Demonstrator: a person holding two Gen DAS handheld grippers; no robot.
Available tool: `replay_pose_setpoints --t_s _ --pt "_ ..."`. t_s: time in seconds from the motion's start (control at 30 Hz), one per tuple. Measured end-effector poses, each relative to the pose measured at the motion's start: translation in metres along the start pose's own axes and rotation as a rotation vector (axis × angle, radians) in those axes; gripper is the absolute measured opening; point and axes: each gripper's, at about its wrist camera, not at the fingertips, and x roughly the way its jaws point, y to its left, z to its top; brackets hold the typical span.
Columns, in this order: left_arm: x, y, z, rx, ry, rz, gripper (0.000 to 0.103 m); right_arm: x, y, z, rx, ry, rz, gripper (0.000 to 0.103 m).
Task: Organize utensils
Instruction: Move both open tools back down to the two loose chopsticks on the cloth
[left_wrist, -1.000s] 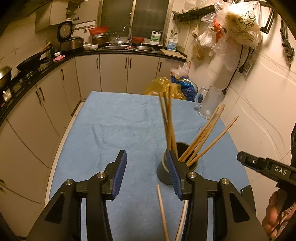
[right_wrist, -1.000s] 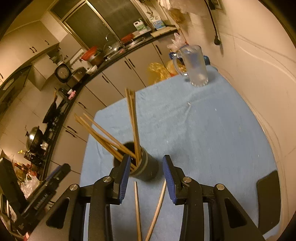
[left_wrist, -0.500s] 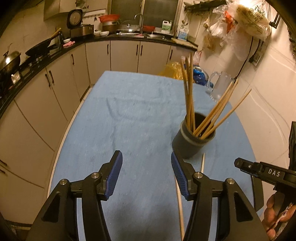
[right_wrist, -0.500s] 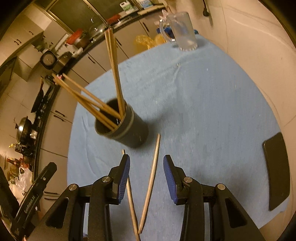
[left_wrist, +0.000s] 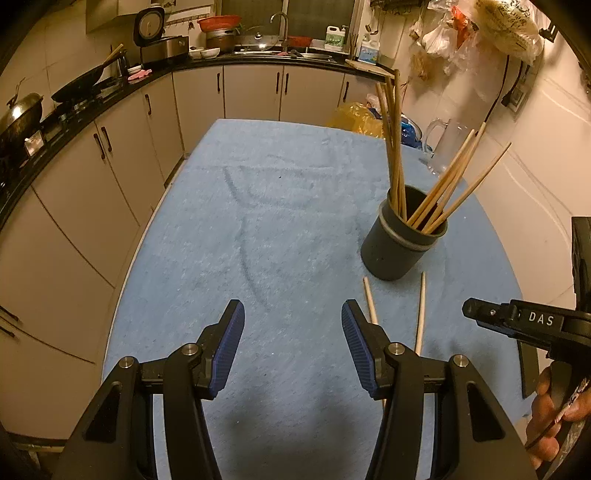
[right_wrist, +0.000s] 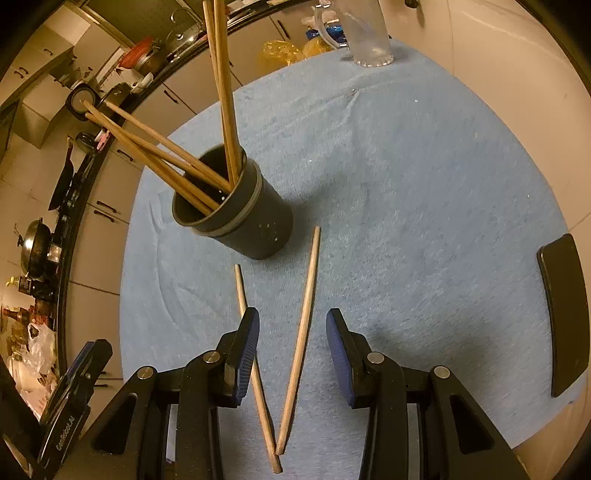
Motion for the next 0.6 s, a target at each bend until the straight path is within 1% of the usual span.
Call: replay_pose_setpoints --t_s 0.23,0.33,0.47,0.53,0.6 --pt "0.0 0.015 -0.005 -0.013 0.011 0.007 0.053 0.013 -0.001 -0.001 0.039 0.025 0.007 0.041" --pt "0.001 0.023 -0.008 -0.024 0.015 0.013 0.053 0.02 -0.008 0.005 0.079 0.029 0.006 0.041" --pt "0.004 0.038 -0.012 -0.045 0.031 0.022 0.053 0.032 -0.012 0.012 0.095 0.041 -0.012 0.041" --pt "0.004 0.045 -0.014 -0.052 0.034 0.028 0.053 0.04 -0.012 0.015 0.101 0.056 -0.017 0.039" --pt "0.004 0.052 -0.015 -0.058 0.035 0.036 0.053 0.051 -0.008 0.017 0.095 0.073 -0.023 0.034"
